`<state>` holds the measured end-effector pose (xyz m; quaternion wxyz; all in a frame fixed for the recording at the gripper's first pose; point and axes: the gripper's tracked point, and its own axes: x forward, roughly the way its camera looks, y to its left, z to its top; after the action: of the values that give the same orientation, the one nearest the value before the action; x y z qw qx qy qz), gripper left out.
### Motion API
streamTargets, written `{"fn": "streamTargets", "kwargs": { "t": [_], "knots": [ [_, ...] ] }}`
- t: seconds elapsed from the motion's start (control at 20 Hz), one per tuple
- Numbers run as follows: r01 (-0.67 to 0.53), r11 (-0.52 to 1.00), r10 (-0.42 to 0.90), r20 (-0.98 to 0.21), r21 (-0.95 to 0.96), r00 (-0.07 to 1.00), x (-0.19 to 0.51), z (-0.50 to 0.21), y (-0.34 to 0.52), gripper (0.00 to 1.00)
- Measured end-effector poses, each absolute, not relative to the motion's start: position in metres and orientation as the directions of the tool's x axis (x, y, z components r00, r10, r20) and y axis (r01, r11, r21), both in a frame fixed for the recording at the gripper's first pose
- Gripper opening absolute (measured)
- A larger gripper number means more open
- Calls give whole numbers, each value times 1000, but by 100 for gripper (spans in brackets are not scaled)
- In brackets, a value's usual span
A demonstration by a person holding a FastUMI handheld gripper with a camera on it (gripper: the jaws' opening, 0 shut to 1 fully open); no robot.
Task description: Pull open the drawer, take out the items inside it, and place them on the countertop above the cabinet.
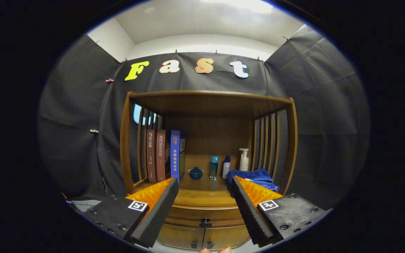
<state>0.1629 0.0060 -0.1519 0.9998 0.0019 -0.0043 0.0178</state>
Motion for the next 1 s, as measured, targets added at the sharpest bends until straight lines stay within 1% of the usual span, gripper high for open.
{"fn": "streamTargets", "kwargs": {
  "t": [0.15,0.4,0.6,0.75,0.85,0.9,0.95,1.0],
  "knots": [
    [-41,999,41,-35,6,999,185,-208,5,98],
    [-53,999,54,-145,10,988,206,-303,1,99],
    [-44,999,49,-211,29,976,226,-364,-2,99],
    [-32,999,41,-241,42,970,233,-386,-3,82],
    [-40,997,57,-276,64,959,237,-398,4,63],
    [-34,998,49,-273,60,961,237,-398,3,53],
    [-26,999,37,-274,43,961,235,-397,1,53],
    [-24,999,35,-270,46,962,237,-396,1,46]
  ]
}}
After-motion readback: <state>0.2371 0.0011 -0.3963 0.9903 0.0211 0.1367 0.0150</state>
